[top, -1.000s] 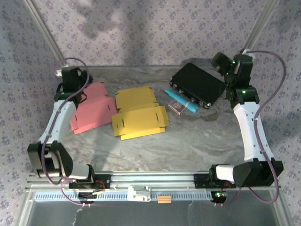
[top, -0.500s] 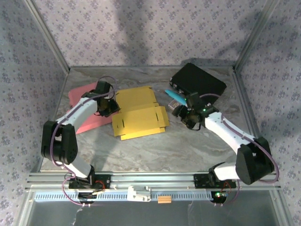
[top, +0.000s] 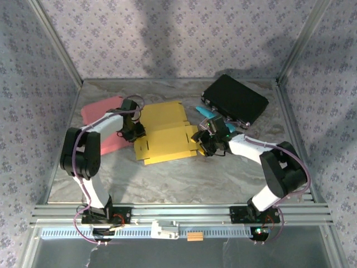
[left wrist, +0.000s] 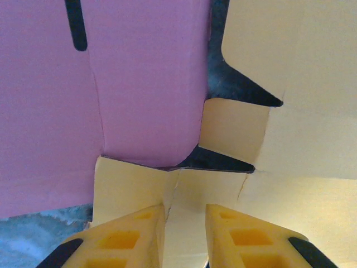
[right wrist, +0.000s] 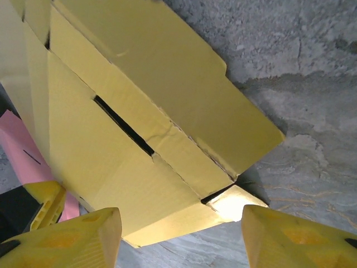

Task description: Fold the paper box

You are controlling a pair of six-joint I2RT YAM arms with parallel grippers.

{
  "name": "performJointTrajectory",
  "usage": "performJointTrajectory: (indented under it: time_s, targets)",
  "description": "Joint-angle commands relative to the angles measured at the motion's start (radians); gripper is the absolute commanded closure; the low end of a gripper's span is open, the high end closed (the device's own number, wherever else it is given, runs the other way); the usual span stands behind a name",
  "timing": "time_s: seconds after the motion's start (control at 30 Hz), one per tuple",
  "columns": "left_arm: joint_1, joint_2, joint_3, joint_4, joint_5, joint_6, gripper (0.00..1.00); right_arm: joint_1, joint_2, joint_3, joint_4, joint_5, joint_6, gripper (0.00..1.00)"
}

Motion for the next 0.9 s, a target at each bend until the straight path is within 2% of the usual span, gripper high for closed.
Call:
performJointTrajectory:
  time_s: [0.0,0.23,0.43,0.87]
  targets:
    - [-0.016,0.021,0.025,0.005,-0.013,0.021,0.73,0.002,0.021,-0.041,0.073,-0.031,0.065,0.4]
    - [-0.025,0.053,0.0,-0.003,-0.046,0.048,0.74,-0.023,0.016,-0.101,0.153,-0.027,0.067,0.4]
    - [-0.033,0.071,-0.023,-0.003,-0.069,0.07,0.74,-0.037,0.047,-0.115,0.265,-0.033,0.042,0.44]
    - [-0.046,0.114,-0.031,0.006,-0.077,0.077,0.75,-0.036,0.047,-0.178,0.345,-0.005,0.062,0.47]
